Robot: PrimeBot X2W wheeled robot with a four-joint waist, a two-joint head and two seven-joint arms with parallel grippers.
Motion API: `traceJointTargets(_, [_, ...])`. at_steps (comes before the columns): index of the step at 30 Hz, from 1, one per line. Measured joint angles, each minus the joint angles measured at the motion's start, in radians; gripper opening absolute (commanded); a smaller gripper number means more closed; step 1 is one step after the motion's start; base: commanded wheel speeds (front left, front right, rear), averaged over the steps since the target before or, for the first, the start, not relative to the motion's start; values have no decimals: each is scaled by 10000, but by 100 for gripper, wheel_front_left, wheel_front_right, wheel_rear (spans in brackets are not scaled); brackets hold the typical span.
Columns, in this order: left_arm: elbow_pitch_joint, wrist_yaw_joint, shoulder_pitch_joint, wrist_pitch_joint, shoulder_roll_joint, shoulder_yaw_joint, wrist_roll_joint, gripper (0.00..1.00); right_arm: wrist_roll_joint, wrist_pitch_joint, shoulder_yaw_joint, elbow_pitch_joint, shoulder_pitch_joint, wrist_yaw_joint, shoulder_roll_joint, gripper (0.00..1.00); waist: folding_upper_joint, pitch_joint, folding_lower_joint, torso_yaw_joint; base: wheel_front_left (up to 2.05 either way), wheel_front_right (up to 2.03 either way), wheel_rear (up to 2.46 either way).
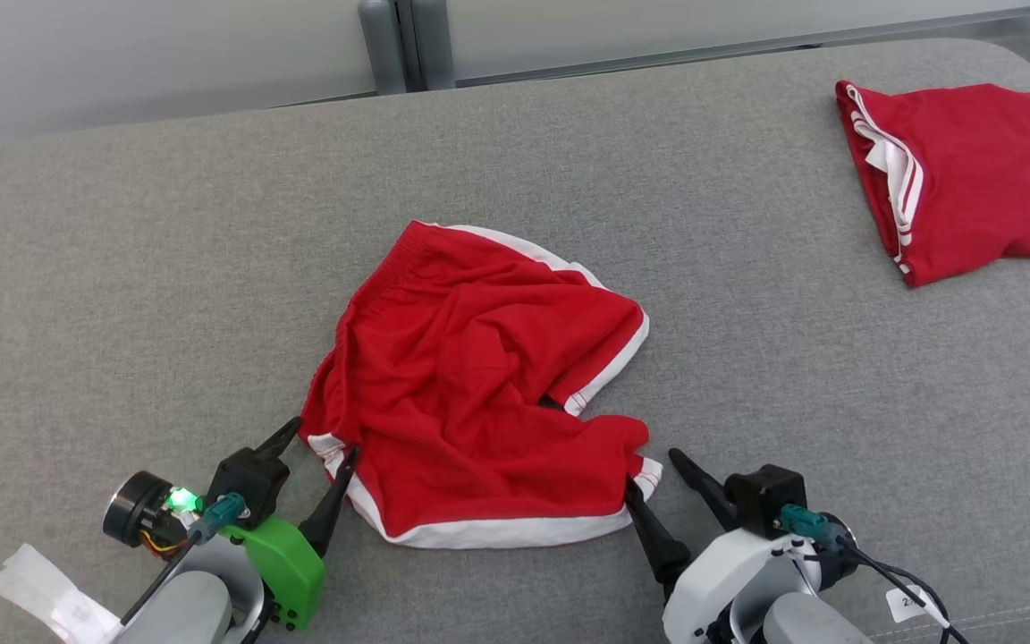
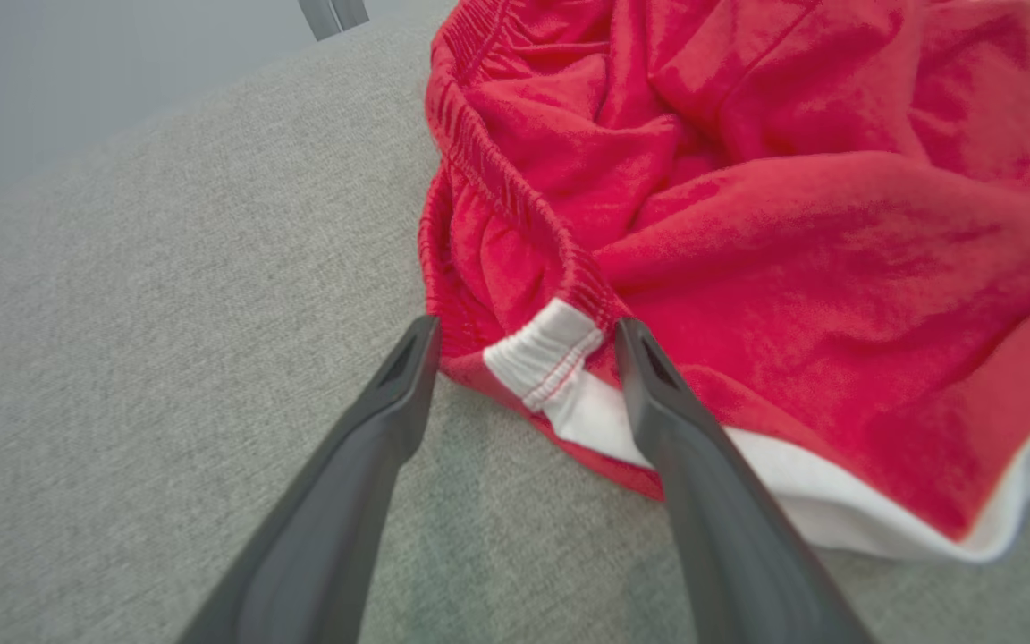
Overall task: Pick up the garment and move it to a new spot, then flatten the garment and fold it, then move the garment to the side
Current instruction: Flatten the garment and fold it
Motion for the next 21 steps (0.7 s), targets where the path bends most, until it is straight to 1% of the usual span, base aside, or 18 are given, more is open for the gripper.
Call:
traceJointTargets(4, [52, 2, 112, 0, -17, 69, -79, 100, 77, 0, 159, -10, 104, 0, 4, 100, 0, -31, 0, -5, 0, 0, 0])
traceJointTargets(6, [104, 4, 156, 0, -21, 138, -105, 100, 182, 0, 245, -10, 120, 0, 4, 51, 0, -47, 0, -18, 0, 0, 0])
traceJointTargets(7, [171, 4, 201, 0, -17, 153, -134, 87, 234, 0, 297, -10, 134, 0, 6, 37, 0, -56, 0, -27, 0, 0, 0])
traceJointTargets(8, [259, 4, 241, 0, -19, 153, -194, 48, 299, 0, 347, -4, 139, 0, 4, 0, 0, -70, 0, -36, 0, 0, 0])
traceJointTargets(9, [318, 4, 265, 0, -23, 150, -259, 22, 355, 0, 387, 2, 141, 0, 4, 0, 0, -83, 0, -42, 0, 0, 0])
traceJointTargets(10, [382, 4, 285, 0, -33, 130, -311, 0, 403, 0, 422, 10, 149, 0, 2, 0, 0, -101, 0, -48, 0, 0, 0])
traceJointTargets(17, [196, 4, 315, 0, -79, 119, -336, 0, 612, 0, 320, -171, 172, 0, -79, 0, 0, -224, 0, -54, 0, 0, 0])
traceJointTargets(21, [-290, 23, 404, 0, -98, 449, -418, 0, 700, 0, 42, -485, 185, 0, -151, 0, 0, -322, 0, -32, 0, 0, 0])
